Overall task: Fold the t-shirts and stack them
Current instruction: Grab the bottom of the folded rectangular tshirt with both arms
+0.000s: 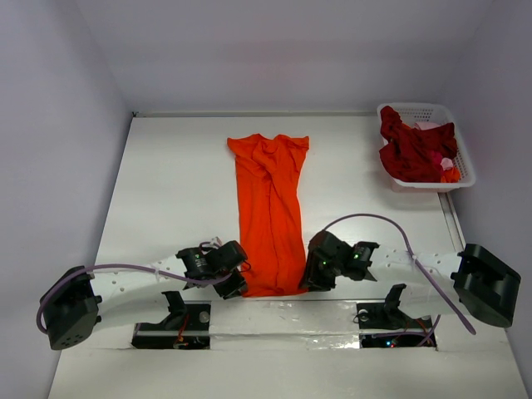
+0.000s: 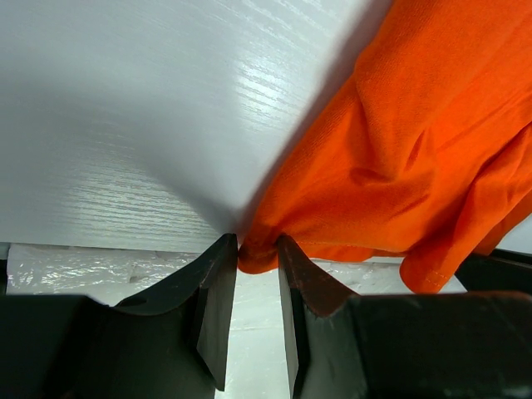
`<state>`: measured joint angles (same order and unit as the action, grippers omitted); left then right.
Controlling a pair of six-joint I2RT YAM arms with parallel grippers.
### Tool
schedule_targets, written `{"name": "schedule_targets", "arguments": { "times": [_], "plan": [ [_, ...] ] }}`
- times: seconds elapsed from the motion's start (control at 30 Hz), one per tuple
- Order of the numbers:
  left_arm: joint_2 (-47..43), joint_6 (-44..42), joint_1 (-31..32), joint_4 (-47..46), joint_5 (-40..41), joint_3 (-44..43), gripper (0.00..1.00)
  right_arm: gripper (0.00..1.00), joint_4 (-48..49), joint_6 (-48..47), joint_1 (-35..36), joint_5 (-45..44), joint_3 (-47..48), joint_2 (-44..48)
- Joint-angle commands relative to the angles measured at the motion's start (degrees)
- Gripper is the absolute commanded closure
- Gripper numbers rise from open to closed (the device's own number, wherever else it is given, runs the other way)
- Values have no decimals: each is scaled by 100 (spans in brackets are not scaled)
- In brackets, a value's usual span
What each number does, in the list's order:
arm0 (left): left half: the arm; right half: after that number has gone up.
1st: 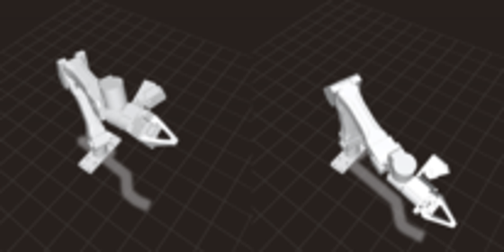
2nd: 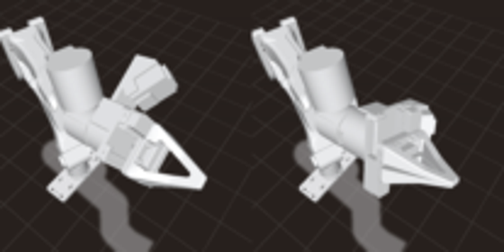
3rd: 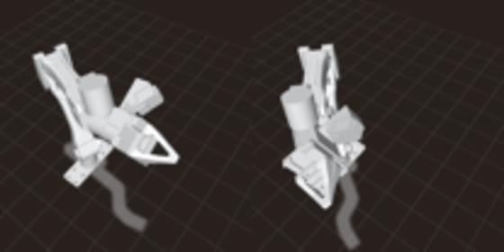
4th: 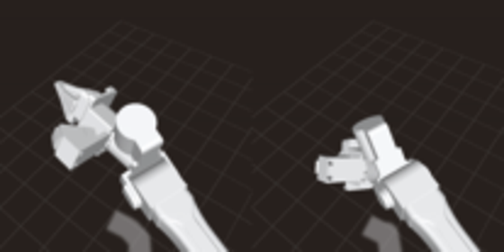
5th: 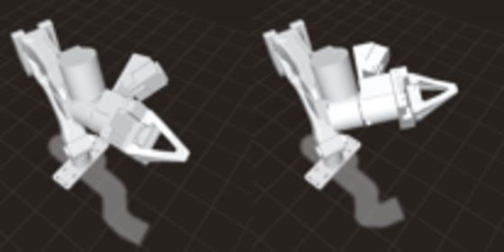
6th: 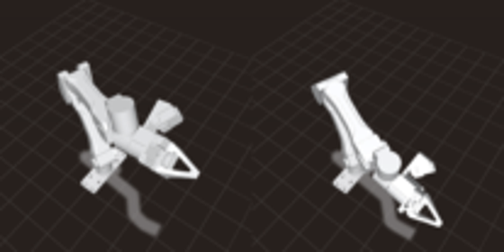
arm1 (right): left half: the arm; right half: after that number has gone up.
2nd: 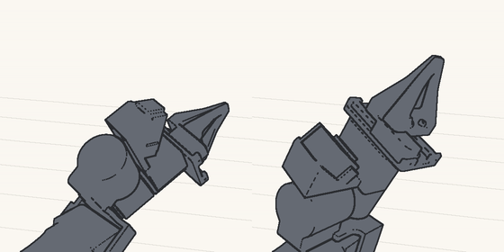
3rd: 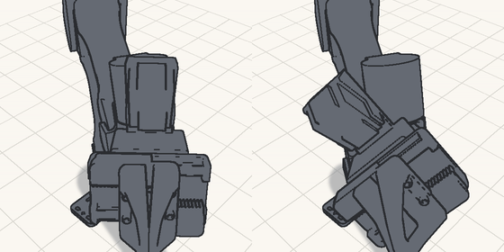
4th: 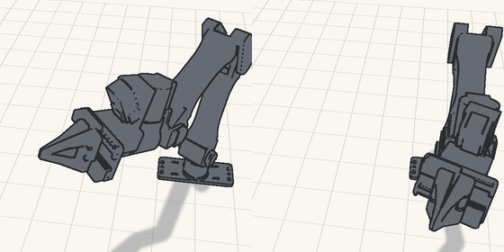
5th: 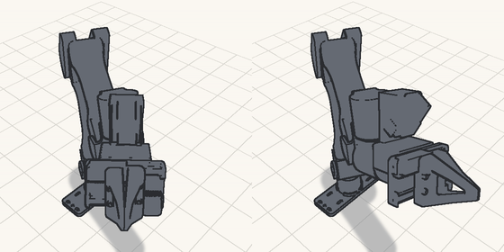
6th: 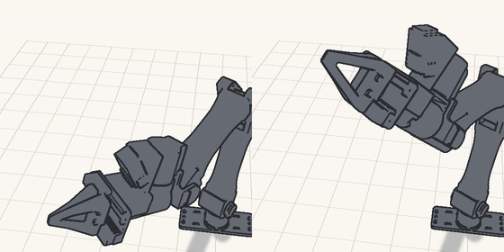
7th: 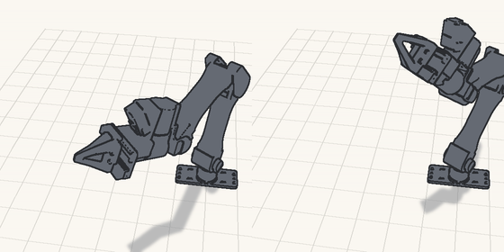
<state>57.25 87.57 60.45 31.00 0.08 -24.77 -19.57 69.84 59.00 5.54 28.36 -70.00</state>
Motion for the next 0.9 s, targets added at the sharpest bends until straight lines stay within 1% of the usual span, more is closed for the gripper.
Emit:
{"name": "schedule_targets", "arguments": {
  "times": [0.0, 0.3, 0.33, 0.4, 0.5, 0.57, 0.6, 0.87],
  "plan": [
    [-74, 155, 37, 222, 186, -98, 77, 63, -99, -24, 59, -167, -32, 39],
    [-74, 155, 37, 248, 177, -115, 77, 69, -108, -59, 59, -185, 12, 12],
    [-74, 155, 37, 222, 177, -115, 78, 71, -108, -67, 59, -185, 20, 4],
    [-39, 146, 37, 204, 177, -115, 81, 79, -126, -76, 59, -194, 38, -14],
    [22, 129, 37, 169, 159, -115, 84, 81, -135, -85, 59, -194, 56, -31],
    [40, 120, 37, 152, 159, -124, 84, 86, -135, -94, 59, -194, 56, -32],
    [66, 103, 37, 143, 159, -133, 84, 87, -126, -102, 59, -176, 56, -40],
    [216, 32, 37, 90, 142, -212, 84, 88, -126, -155, 59, -176, 117, -102]
  ]
}}
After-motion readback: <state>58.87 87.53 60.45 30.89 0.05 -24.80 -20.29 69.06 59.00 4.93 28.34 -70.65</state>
